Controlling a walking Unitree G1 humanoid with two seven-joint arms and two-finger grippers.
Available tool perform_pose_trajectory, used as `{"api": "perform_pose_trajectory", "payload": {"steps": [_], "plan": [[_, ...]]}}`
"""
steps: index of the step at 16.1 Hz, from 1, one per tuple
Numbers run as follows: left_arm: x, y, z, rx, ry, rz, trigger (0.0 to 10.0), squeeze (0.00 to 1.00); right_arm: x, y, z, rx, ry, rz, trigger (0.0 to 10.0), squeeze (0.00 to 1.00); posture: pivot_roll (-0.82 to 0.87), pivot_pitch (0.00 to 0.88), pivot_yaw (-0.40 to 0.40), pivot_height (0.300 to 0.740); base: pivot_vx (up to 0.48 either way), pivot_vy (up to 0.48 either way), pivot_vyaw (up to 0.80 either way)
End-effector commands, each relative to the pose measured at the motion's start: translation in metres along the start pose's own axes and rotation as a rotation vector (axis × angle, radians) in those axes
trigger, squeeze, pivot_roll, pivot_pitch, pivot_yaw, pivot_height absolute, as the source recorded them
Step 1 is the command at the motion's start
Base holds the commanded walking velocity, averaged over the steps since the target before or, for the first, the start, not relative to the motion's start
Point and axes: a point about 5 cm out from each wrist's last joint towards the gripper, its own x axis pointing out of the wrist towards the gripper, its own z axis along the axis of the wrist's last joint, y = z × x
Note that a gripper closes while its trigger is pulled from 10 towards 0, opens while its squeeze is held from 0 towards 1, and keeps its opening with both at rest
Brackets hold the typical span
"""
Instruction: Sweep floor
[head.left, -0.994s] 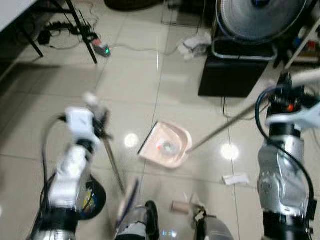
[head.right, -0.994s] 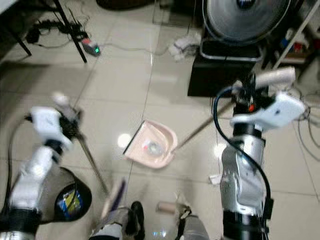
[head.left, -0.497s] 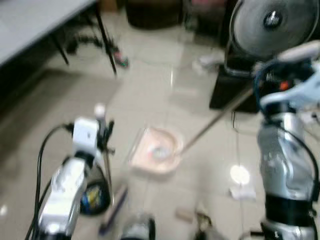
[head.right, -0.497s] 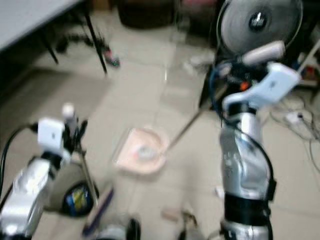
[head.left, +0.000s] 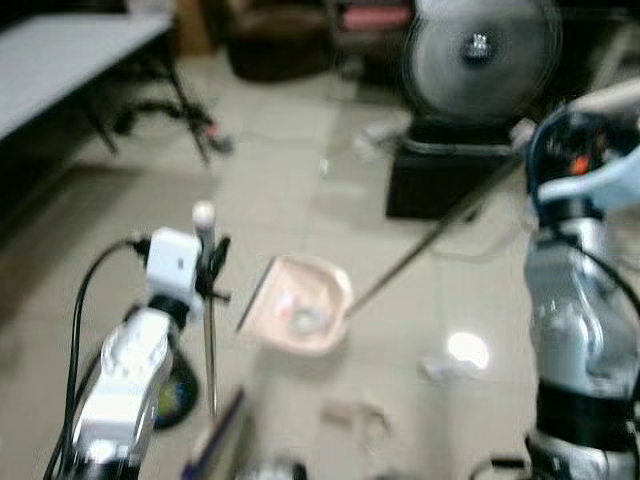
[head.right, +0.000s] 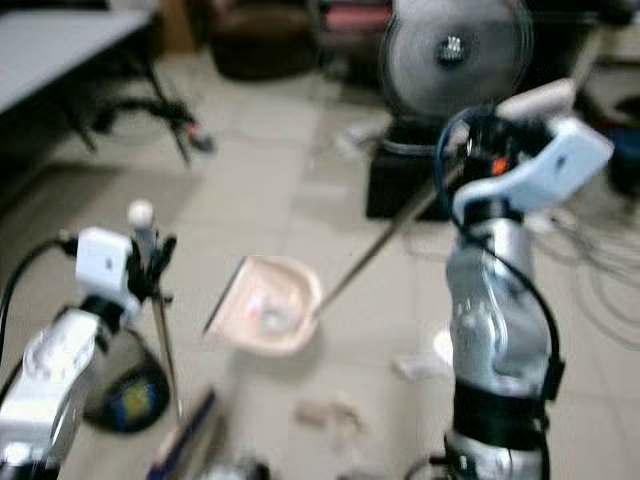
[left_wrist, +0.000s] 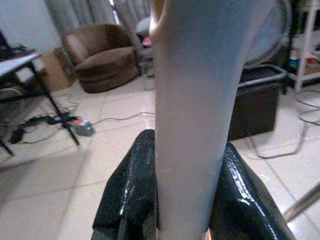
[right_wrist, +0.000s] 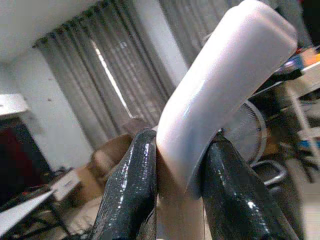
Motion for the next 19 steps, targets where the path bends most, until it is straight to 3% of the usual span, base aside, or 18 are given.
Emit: {"api": "perform_pose_trajectory", "payload": {"steps": [1, 4, 6, 8, 14, 16, 19], "plan": [[-0.002, 0.007, -0.005, 0.023, 0.033, 0.026, 10.0, 0.00, 0.002, 0.013, 0.009, 0.046, -0.029, 0.038, 10.0, 0.00, 0.02, 0.059, 0.080, 0.740, 0.000, 0.000, 0.00], [0.002, 0.014, -0.012, 0.008, 0.066, 0.108, 10.0, 0.00, 0.005, 0.019, 0.007, -0.007, 0.007, 0.085, 10.0, 0.00, 0.02, 0.056, 0.068, 0.740, 0.000, 0.000, 0.27], [0.006, 0.016, -0.011, 0.041, 0.056, 0.156, 10.0, 0.00, 0.007, 0.026, 0.006, 0.003, 0.010, 0.106, 10.0, 0.00, 0.02, 0.051, 0.066, 0.740, 0.000, 0.000, 0.80], [0.011, 0.017, -0.010, 0.002, 0.038, 0.185, 10.0, 0.00, 0.010, 0.033, 0.005, 0.024, 0.008, 0.125, 10.0, 0.00, 0.01, 0.041, 0.064, 0.740, 0.000, 0.000, 0.79], [0.017, 0.015, 0.000, 0.034, -0.032, 0.203, 10.0, 0.00, 0.019, 0.045, 0.007, 0.058, 0.000, 0.160, 10.0, 0.00, 0.01, 0.024, 0.043, 0.740, 0.000, 0.000, 0.78], [0.015, 0.017, 0.002, 0.080, -0.051, 0.238, 10.0, 0.00, 0.022, 0.047, 0.005, 0.067, 0.008, 0.169, 10.0, 0.00, 0.01, 0.018, 0.040, 0.740, 0.000, 0.000, 0.78], [0.017, 0.015, 0.005, 0.075, -0.066, 0.229, 10.0, 0.00, 0.024, 0.045, 0.003, 0.068, 0.012, 0.159, 10.0, 0.00, 0.01, 0.009, 0.032, 0.740, 0.313, 0.000, 0.79]]}}
